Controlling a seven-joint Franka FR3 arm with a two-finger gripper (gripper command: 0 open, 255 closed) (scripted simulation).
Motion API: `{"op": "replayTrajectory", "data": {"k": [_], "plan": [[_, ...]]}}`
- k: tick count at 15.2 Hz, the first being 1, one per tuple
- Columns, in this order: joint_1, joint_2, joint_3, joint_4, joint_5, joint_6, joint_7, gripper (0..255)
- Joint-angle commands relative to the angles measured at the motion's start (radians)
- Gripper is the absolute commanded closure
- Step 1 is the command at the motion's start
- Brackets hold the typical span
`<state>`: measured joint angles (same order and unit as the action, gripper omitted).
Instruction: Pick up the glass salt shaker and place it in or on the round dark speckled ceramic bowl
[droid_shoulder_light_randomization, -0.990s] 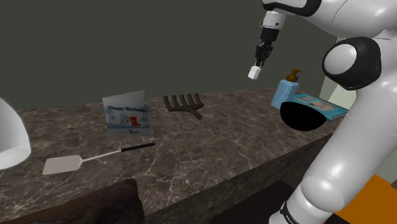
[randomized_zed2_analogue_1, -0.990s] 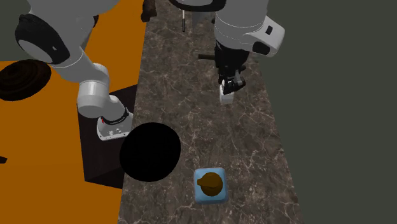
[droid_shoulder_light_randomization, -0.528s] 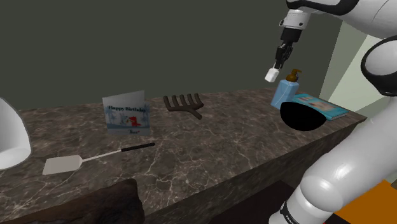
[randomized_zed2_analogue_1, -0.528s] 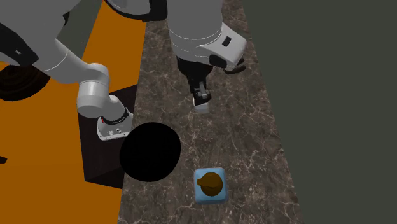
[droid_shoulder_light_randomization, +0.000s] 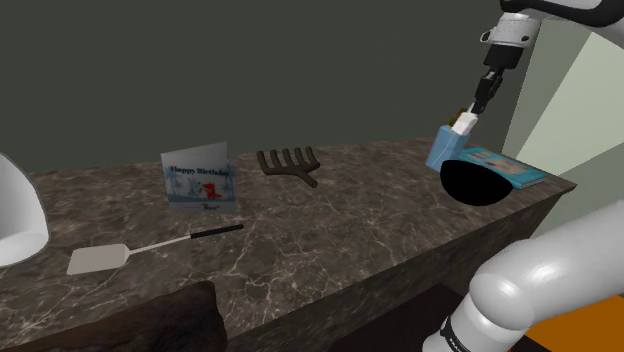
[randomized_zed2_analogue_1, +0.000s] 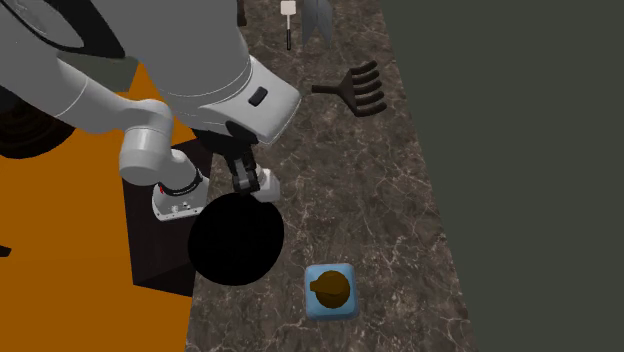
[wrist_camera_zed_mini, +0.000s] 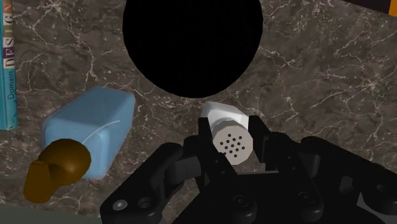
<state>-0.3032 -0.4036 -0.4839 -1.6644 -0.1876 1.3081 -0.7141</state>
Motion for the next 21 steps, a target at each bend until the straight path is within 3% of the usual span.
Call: {"op": "replayTrajectory", "data": {"k": [1,5,21], "plan": [[-0.013,-0.028,-0.017,-0.006,-0.020,-0.017,-0.034,255],[-0.046,-0.101,-0.050,-0.022,-0.072,-0.056,-0.107,255],[-0.076,-0.216,-0.052,-0.332,-0.113,0.143,-0.065,255]]}}
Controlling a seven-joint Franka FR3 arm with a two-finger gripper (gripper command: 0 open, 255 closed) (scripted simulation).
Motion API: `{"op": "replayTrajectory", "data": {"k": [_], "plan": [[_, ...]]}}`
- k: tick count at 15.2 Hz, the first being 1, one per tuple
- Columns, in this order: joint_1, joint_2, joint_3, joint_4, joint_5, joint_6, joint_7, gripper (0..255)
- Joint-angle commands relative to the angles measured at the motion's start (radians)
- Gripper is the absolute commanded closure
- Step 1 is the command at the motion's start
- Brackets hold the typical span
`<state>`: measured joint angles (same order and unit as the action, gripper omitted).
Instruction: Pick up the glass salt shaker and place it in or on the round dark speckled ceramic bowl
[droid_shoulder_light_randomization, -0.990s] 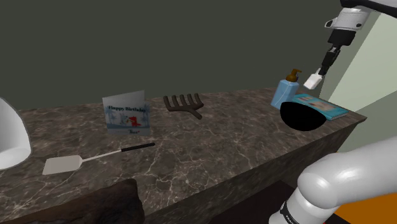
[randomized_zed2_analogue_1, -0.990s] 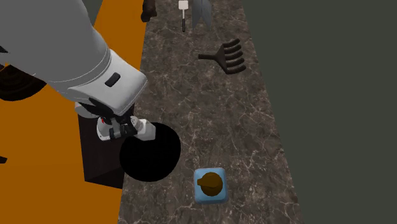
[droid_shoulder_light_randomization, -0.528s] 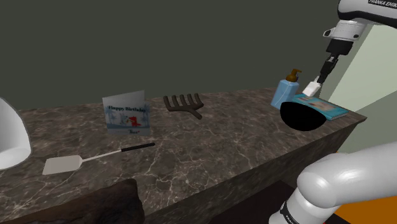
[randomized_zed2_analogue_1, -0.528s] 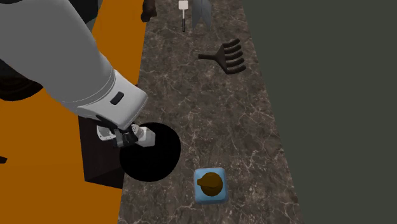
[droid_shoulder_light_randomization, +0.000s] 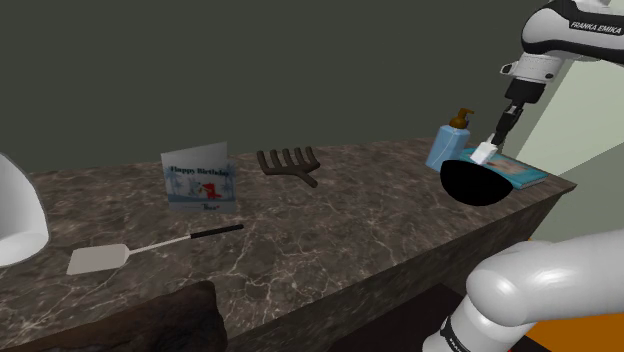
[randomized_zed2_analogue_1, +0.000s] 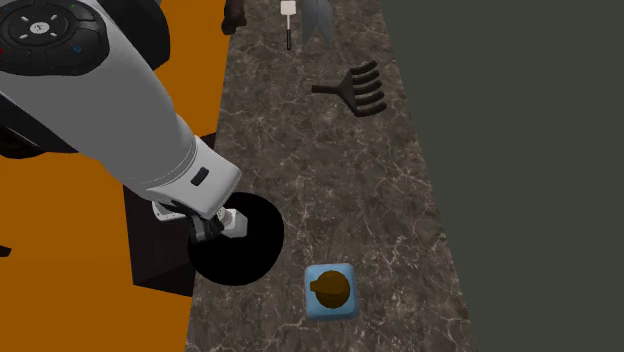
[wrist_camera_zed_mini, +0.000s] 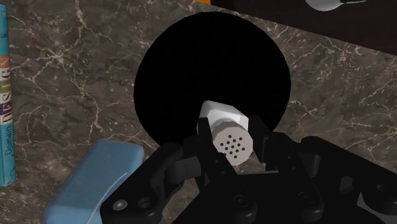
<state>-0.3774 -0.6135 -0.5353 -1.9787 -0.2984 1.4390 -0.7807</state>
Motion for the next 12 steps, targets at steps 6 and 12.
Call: {"op": "replayTrajectory", "data": {"k": [6,12], "plan": [[-0.011,-0.030,-0.010,-0.104,-0.016,0.075,0.011,255],[-0.011,-0.030,-0.010,-0.104,-0.016,0.075,0.011,255]]}}
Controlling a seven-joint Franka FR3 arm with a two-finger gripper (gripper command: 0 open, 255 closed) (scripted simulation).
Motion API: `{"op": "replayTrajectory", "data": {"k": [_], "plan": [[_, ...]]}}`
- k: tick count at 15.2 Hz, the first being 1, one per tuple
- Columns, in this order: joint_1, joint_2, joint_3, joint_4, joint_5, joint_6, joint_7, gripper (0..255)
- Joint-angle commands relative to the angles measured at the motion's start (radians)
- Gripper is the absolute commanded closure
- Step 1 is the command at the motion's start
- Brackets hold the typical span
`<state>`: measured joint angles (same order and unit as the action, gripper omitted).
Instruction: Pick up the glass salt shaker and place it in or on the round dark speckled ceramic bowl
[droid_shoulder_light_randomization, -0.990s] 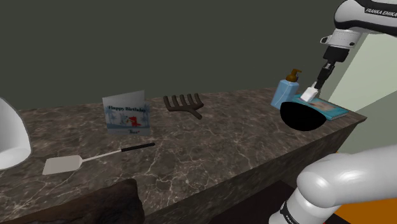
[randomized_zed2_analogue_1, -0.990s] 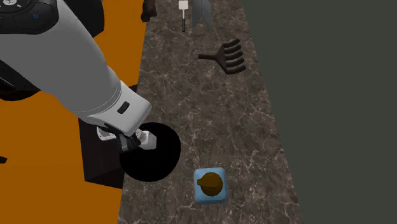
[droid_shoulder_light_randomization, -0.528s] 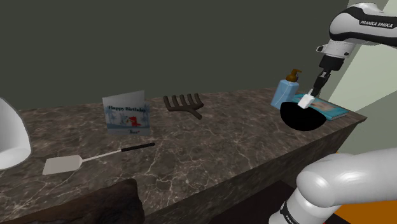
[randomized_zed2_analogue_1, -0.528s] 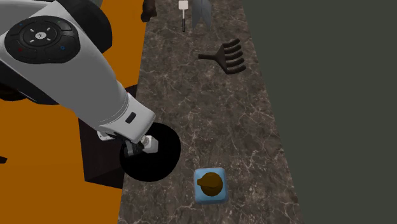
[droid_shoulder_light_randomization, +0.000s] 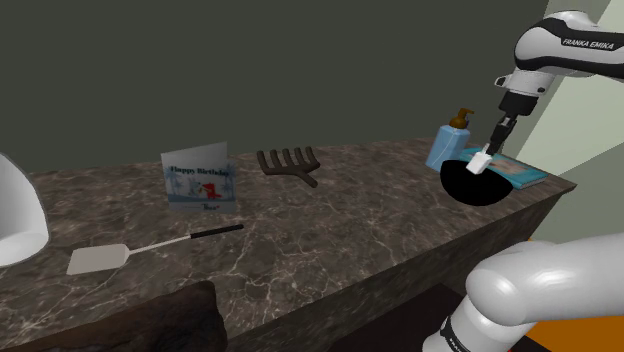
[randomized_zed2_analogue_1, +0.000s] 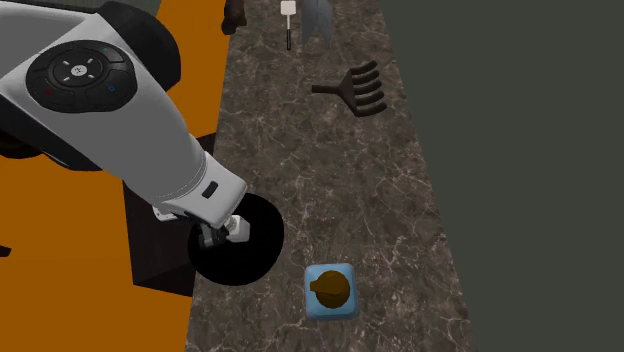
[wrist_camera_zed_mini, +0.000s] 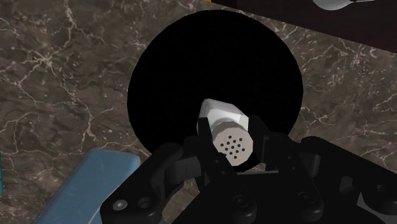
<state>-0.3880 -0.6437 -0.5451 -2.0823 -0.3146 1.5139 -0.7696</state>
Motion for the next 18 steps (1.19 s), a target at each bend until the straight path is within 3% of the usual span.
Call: {"op": "replayTrajectory", "data": {"k": [1,2,7,11,18], "plan": [[0.000,0.000,0.000,0.000,0.000,0.000,0.000,255],[0.000,0.000,0.000,0.000,0.000,0.000,0.000,0],[0.000,0.000,0.000,0.000,0.000,0.000,0.000,0],[0.016,0.049,0.013,0.163,0.025,-0.115,-0.018,0],[0.016,0.049,0.013,0.163,0.025,-0.115,-0.018,0]]}}
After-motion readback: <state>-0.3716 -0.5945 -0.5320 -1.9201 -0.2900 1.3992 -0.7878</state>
